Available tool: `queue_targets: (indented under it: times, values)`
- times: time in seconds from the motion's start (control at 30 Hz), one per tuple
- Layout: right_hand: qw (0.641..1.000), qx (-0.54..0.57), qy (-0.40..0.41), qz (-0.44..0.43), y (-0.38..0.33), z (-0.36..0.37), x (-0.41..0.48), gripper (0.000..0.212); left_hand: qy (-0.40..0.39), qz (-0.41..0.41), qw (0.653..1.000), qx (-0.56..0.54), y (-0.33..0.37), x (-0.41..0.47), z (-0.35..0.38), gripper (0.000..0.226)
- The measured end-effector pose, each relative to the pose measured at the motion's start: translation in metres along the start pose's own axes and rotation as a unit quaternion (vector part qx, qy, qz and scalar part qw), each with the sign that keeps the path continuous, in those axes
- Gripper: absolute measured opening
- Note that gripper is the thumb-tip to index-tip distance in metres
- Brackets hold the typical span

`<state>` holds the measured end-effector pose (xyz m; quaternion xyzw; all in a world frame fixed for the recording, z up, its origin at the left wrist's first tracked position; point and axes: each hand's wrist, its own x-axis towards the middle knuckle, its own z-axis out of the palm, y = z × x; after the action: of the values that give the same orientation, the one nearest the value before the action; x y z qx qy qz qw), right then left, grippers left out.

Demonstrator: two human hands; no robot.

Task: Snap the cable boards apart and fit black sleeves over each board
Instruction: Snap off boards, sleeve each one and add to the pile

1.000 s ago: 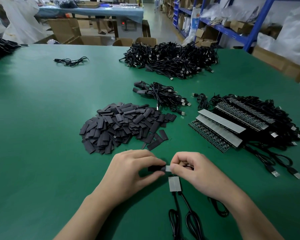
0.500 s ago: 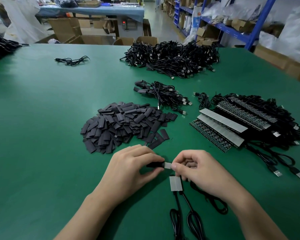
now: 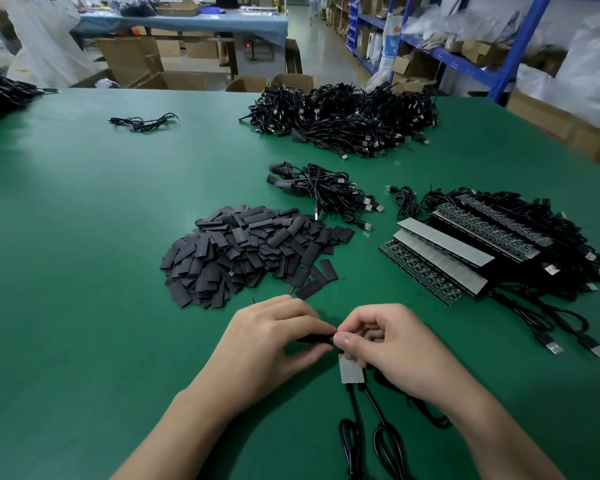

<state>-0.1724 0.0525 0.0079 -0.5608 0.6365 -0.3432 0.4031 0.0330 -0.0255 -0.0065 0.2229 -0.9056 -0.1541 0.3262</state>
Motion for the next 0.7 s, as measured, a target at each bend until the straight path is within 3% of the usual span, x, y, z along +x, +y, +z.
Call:
queue_targets:
  times: [0.2, 0.33, 0.7]
  values:
    - [0.997, 0.072, 0.014, 0.006, -0.0002, -0.0053, 0.0011, 0.015, 0.085, -0.091, 0.992, -0.037, -0.0031, 0.0000, -0.0015, 0.033]
    - [0.993, 0.116, 0.013, 0.009, -0.0016, -0.0066, 0.0018, 0.022, 0.141, -0.148, 0.976, -0.071, -0.0025, 0.0005, -0.0016, 0.026]
    - [0.991, 0.129, 0.034, 0.022, 0.0005, -0.0013, 0.0034, 0.022, 0.144, -0.148, 0.976, -0.066, 0.0006, 0.0001, 0.0021, 0.015]
